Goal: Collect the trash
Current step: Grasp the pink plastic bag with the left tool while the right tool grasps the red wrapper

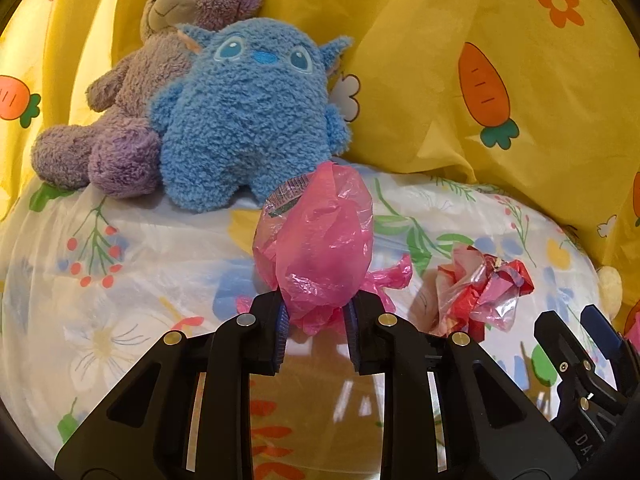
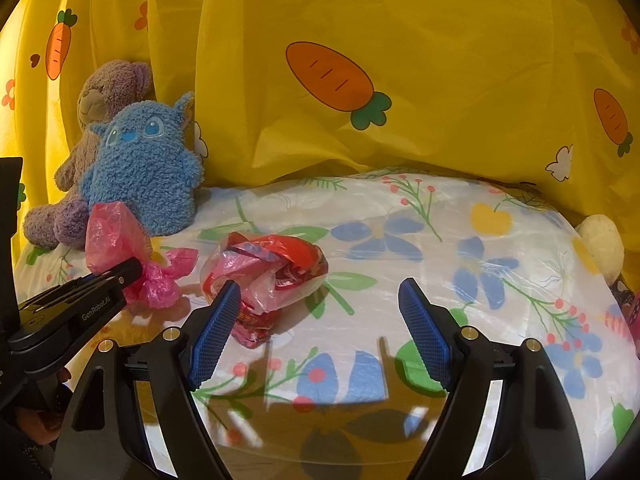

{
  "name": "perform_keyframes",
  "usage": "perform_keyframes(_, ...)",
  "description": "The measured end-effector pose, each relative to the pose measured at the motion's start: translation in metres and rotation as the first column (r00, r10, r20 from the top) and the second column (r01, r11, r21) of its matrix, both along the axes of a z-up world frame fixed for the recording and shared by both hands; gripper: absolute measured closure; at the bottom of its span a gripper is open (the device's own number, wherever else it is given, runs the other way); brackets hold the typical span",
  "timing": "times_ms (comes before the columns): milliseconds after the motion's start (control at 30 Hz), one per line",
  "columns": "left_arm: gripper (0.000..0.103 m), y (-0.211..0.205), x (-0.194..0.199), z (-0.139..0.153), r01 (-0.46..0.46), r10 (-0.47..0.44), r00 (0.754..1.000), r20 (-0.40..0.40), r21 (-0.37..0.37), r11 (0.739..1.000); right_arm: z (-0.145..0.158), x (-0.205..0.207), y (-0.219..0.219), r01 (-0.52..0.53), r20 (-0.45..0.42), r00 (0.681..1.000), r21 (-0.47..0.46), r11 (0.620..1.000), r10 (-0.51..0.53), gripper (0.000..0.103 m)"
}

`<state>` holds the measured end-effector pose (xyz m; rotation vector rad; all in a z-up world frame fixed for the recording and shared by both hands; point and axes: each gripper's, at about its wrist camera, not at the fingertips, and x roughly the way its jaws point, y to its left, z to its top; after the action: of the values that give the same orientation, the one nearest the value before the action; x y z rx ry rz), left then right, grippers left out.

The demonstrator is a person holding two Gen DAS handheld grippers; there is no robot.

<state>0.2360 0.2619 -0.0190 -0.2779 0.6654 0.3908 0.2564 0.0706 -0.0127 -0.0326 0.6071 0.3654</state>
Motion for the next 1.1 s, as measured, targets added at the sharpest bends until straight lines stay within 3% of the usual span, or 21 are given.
perform_keyframes(200,0.080,0.012,-0.007,0.002,-0.066,0.066,0.998,0.007,0.023,0.998,-0.009,0.014,0.024,-0.021,-0.028,0.999,-0.005,1.000,0.021,0.020)
perform_keyframes(533,0.080,0.014,-0.007,-0.002,-0.061,0.061,0.998,0.003,-0.014,0.998,-0.025,0.043,0.047,-0.026,-0.113,0.993,-0.026,0.999,0.023,0.020)
perform_keyframes(700,0.080,0.012,-0.005,-0.003,-0.046,0.046,0.999,-0.001,-0.016,0.999,-0.030,0.047,0.054,-0.049,-0.122,0.992,-0.040,0.998,0.044,0.032)
perform_keyframes(967,0.080,0.006,-0.002,-0.004,-0.009,0.009,1.000,-0.008,-0.010,1.000,-0.032,0.047,0.057,-0.086,-0.133,0.988,-0.039,0.996,0.080,0.060)
perform_keyframes(1100,0.080,0.005,-0.001,-0.004,0.002,-0.002,1.000,-0.009,-0.011,1.000,-0.030,0.045,0.055,-0.086,-0.123,0.989,-0.038,0.996,0.081,0.068)
